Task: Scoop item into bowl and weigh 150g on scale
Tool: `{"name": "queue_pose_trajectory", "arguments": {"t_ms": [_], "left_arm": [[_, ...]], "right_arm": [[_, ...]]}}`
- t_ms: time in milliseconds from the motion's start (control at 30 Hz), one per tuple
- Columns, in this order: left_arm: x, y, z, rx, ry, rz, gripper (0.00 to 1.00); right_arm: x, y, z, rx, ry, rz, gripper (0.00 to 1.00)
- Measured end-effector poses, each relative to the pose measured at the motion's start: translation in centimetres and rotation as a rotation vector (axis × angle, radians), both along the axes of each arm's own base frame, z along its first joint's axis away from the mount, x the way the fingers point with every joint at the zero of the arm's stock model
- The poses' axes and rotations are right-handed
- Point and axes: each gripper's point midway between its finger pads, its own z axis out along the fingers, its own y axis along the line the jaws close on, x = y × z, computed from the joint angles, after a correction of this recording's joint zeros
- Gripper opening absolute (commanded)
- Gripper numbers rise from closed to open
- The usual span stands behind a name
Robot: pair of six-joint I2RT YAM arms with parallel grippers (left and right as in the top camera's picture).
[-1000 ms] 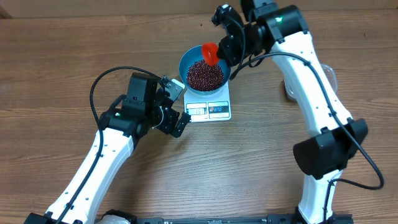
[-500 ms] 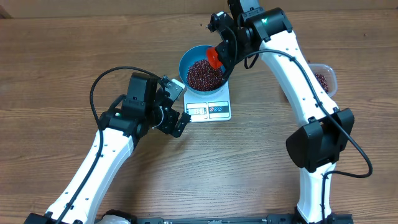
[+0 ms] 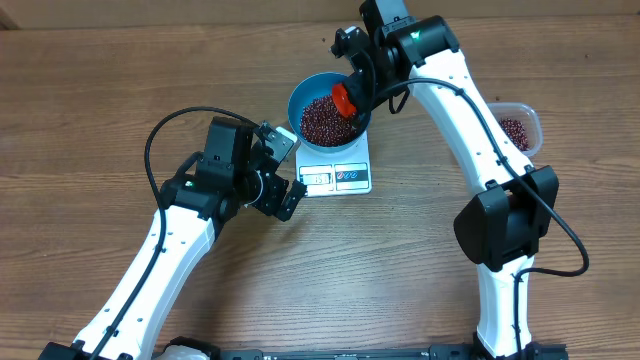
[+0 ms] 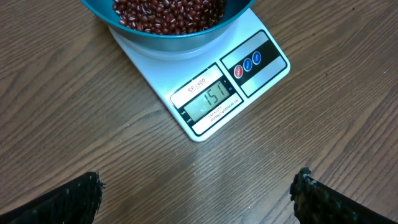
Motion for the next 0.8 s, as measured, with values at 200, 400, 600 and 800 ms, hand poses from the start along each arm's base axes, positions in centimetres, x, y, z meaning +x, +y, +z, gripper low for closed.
{"name": "queue_pose_trajectory", "arguments": {"t_ms": [200,400,600,800], "left_arm": [[0.0,0.0,0.0,0.0,0.0,0.0,0.99],[0.0,0.0,0.0,0.0,0.0,0.0,1.0],[0.0,0.0,0.0,0.0,0.0,0.0,1.0],[0.0,0.0,0.0,0.0,0.0,0.0,0.99]], "right_arm": [[0.0,0.5,-0.3,0.0,-0.001,0.01,0.04],[0.2,0.7,-0.1,0.005,-0.014,0.011,0.04],[0.8,0.9,0.1,0.014,-0.038,0.009,0.04],[0.9,0.9,0.1,0.016,-0.043,0.009,0.04]]}}
